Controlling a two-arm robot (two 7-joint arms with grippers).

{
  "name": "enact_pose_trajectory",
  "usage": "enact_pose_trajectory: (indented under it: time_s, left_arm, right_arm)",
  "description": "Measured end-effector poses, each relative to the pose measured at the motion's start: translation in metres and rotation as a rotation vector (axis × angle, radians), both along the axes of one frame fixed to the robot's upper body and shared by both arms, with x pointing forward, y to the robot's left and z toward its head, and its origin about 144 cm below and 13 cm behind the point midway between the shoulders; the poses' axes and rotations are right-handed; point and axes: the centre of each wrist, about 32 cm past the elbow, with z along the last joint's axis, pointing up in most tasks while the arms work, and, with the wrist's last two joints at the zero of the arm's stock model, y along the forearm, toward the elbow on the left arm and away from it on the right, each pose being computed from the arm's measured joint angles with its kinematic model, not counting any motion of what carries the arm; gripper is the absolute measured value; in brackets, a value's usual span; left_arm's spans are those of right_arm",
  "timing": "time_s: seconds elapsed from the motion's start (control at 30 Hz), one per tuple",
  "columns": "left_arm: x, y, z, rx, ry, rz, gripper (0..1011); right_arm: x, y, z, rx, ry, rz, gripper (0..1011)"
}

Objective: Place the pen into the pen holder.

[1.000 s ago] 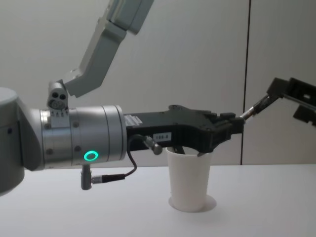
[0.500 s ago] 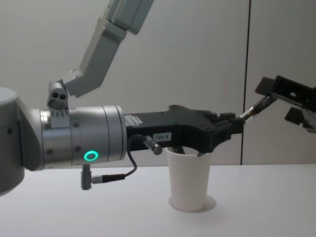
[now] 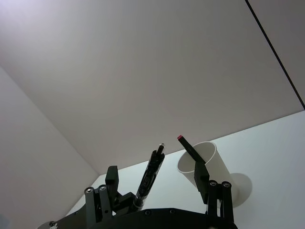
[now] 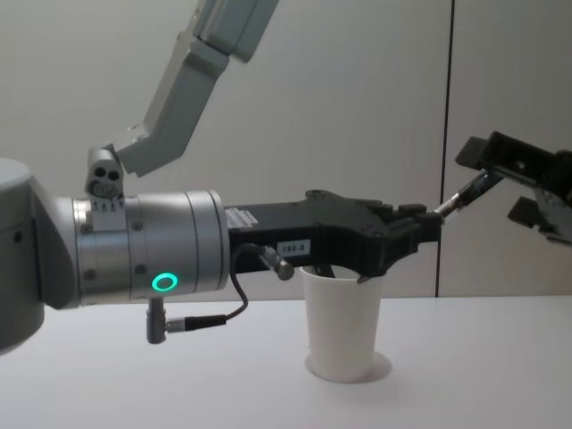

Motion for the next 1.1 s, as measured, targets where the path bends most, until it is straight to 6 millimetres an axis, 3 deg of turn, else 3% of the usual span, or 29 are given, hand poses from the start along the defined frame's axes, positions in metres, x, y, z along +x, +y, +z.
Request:
enact_pose_trajectory:
  time_s: [1.1]
  left_arm:
    - [0.000, 0.000, 0.000, 0.000, 0.000, 0.000, 130]
  right_arm:
    - [0.013, 0.005, 0.004, 0.077, 0.076, 0.041, 1001]
